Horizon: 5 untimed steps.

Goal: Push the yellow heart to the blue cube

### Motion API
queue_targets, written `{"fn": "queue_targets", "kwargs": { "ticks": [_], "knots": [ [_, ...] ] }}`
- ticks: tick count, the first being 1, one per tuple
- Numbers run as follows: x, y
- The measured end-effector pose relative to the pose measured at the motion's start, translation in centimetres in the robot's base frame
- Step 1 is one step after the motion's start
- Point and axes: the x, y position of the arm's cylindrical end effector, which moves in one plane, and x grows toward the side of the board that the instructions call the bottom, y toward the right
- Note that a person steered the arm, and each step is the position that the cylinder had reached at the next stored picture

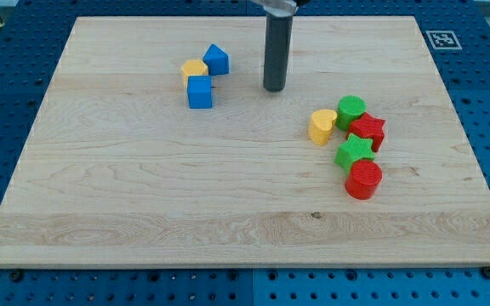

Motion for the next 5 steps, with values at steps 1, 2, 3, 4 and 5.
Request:
{"fn": "queue_targets", "kwargs": {
  "ticks": [1,2,3,4,5],
  "knots": [
    [2.3,3.0],
    [2.1,7.5],
    [3.4,9.1],
    [7.5,7.4],
    [10.4,3.6]
  ]
}}
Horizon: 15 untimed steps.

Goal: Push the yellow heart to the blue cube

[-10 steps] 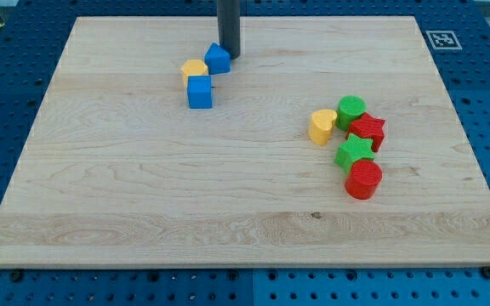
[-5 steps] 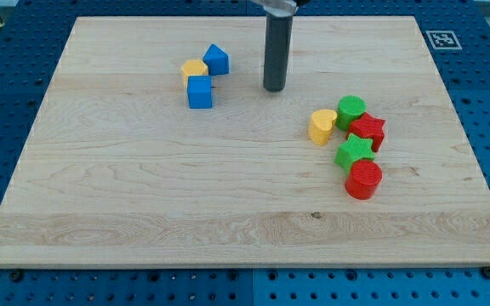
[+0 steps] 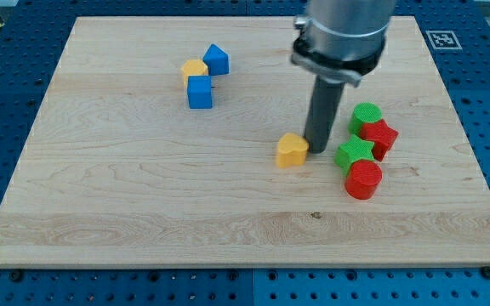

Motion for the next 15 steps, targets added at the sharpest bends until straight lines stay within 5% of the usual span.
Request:
{"fn": "queue_targets", "kwargs": {
  "ticks": [1,3,5,7,9,12,15],
  "knots": [
    [-1.2,-3.5],
    [5.5,-1.2],
    [-3.2,-8.0],
    [4.2,-4.1],
    [-5.0,5.7],
    [-4.4,-6.0],
    [-2.5,-8.9]
  ]
}}
